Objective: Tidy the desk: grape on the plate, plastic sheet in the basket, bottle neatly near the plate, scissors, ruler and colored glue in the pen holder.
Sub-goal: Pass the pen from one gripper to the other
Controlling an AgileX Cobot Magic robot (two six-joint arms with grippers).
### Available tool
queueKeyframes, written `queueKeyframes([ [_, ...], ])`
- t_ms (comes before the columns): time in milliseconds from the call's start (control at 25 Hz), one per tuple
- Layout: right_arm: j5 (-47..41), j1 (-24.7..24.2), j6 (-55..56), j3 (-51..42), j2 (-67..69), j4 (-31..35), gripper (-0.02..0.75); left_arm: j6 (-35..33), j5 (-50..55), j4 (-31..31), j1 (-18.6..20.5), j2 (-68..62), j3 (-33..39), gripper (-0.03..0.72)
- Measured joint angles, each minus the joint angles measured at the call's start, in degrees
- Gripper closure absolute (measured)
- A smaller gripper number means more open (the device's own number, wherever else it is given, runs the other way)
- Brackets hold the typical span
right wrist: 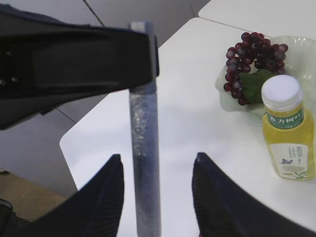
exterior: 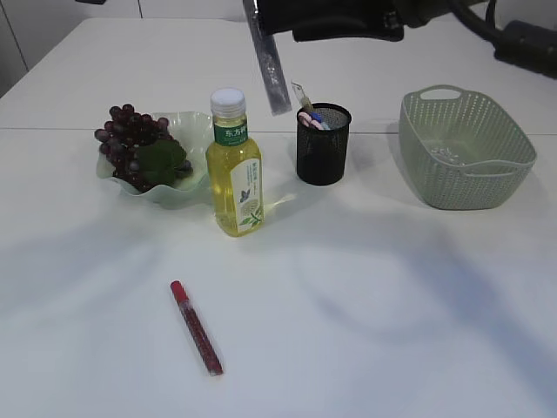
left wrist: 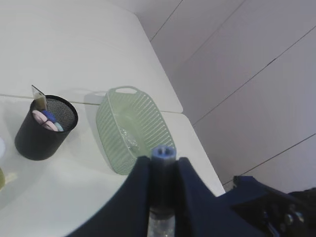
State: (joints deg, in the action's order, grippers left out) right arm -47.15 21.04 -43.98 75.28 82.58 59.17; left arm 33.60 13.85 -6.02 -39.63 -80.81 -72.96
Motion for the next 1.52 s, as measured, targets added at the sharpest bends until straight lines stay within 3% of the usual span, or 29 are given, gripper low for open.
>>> queueKeyframes([
  [1120, 0.0, 0.0, -2.5, -0.1, 0.9, 3.5, 0.372, 0.0, -1.1, -3.1, -0.6, 0.0, 0.0, 0.617],
  [1520, -0.2, 0.0, -3.5, -0.1, 0.9, 4.4, 0.49, 0.0, -2.9, -3.8, -0.6, -0.7, 0.0, 0.617],
])
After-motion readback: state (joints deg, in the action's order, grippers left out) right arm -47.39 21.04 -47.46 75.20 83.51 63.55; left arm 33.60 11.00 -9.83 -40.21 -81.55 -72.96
